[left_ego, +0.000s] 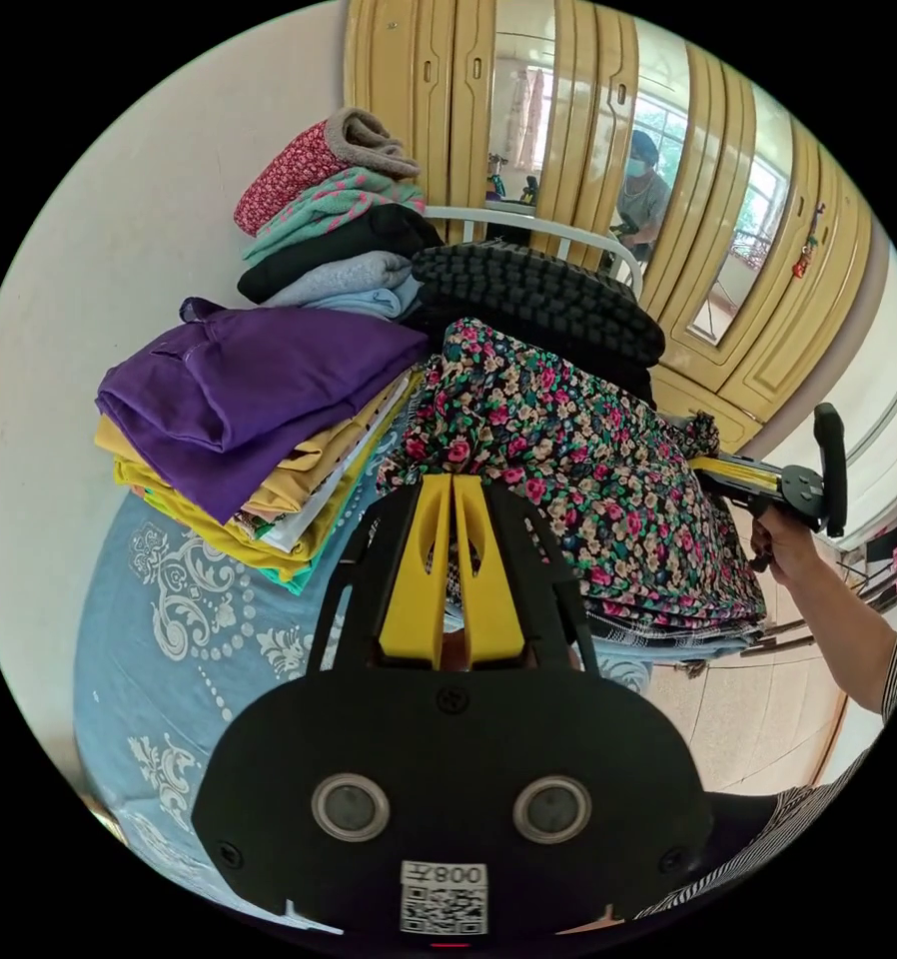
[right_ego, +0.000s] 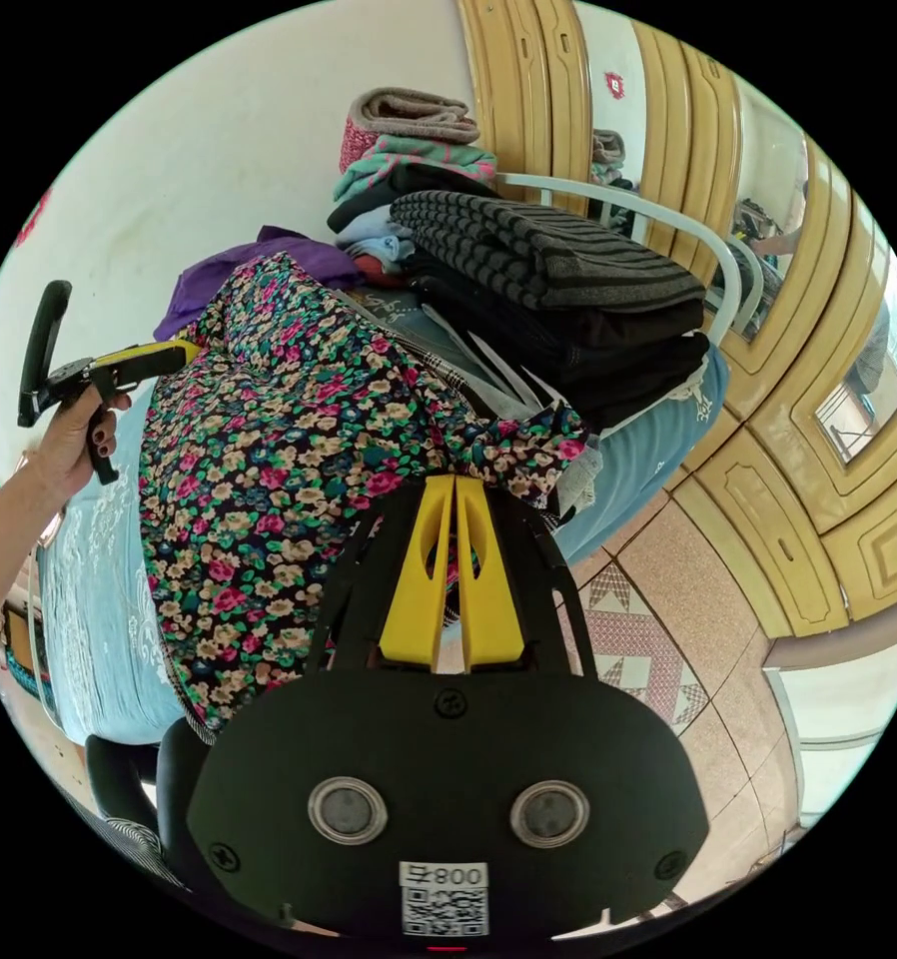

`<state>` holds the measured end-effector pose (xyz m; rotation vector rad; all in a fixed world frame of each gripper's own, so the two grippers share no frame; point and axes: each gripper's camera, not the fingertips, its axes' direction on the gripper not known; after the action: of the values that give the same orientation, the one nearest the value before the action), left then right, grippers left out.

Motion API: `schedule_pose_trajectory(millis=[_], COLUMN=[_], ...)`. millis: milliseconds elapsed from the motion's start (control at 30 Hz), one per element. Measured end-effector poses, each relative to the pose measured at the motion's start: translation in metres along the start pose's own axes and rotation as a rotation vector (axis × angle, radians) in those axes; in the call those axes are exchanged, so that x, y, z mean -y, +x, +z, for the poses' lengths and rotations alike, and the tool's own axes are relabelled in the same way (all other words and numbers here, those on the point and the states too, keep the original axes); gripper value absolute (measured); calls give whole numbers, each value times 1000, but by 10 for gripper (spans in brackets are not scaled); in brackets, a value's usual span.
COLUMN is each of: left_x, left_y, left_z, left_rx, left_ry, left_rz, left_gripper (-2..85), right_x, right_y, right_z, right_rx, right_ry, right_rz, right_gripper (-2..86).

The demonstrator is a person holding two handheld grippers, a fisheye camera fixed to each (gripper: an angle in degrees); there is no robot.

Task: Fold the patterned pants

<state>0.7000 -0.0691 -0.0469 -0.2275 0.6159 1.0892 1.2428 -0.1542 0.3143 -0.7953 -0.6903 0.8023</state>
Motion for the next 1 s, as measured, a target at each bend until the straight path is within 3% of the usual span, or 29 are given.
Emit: schedule_pose_trajectory(millis=[133, 300, 500, 700, 833, 1000], left_x=[0, -25, -24, -12, -17, -37], left_y=[-1, 8, 8, 0, -3, 8], left_z=[-18, -55, -8, 8, -1, -30], left_rx=[-64, -131, -52, -46, -87, -79], left_ry=[45, 237, 38, 1, 28, 189], left_rz=[-56, -102, -90, -87, -129, -87], left_gripper=[1, 1, 1, 1, 1, 1], right_x=[3, -16, -42, -24, -14, -2], right_y=[-1, -24, -91, -110, -116, -92], right_z=[-26, -67, -54, -27, -34, -61], right_rx=[66, 197, 242, 212, 208, 187], right_ry=[40, 160, 62, 42, 26, 134], right_rz=[72, 68, -96, -71, -82, -7], right_gripper=[1, 0, 0, 0, 0, 0])
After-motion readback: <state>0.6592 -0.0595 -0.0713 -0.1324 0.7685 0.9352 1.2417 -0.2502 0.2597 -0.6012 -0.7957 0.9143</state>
